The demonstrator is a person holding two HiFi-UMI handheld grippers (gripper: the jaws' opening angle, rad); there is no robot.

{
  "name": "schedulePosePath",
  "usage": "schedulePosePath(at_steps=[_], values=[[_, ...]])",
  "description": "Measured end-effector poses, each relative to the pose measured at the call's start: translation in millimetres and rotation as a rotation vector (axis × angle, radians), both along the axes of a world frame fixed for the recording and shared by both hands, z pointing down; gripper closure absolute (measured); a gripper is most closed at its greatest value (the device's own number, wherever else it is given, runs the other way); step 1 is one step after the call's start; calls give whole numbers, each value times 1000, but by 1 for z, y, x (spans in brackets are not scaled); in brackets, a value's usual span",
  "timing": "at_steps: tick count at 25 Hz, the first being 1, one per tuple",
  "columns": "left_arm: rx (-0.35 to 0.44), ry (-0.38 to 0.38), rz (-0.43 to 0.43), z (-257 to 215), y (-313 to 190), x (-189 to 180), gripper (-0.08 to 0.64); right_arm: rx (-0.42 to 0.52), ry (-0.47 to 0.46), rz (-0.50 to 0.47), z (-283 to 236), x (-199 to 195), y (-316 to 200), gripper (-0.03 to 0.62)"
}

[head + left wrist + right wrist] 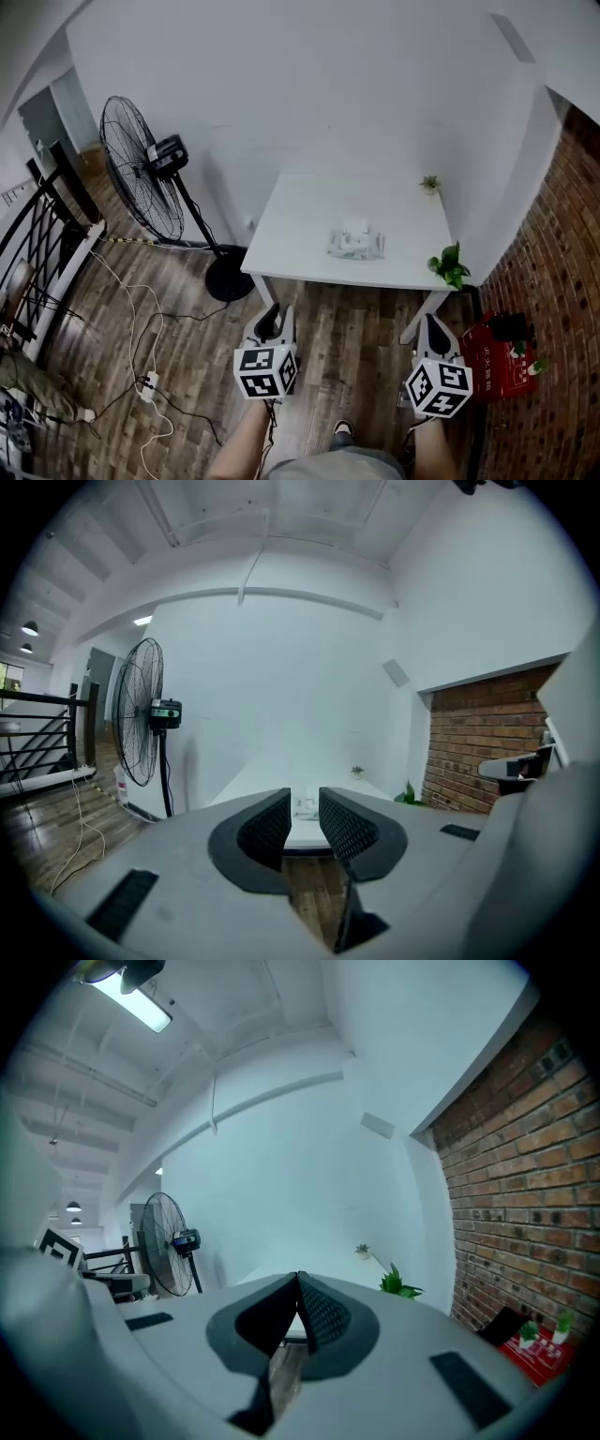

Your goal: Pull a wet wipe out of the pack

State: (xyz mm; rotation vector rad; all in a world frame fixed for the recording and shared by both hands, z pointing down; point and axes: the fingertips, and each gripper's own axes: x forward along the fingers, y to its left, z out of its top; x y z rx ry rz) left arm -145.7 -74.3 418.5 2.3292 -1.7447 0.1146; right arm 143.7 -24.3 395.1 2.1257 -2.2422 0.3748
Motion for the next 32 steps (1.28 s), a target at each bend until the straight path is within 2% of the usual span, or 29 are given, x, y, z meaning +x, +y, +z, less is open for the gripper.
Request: schedulePosePath(at_steps=[8, 21, 32], values=[[8, 0, -21, -7, -65, 29, 472, 2, 17, -28, -6, 29, -68, 591], [-27, -22, -6, 7, -140, 53, 472, -40, -12, -26, 18, 45, -141, 591], [-51, 4, 58, 19, -262, 66, 472, -31, 2, 34, 11, 53, -253, 591]])
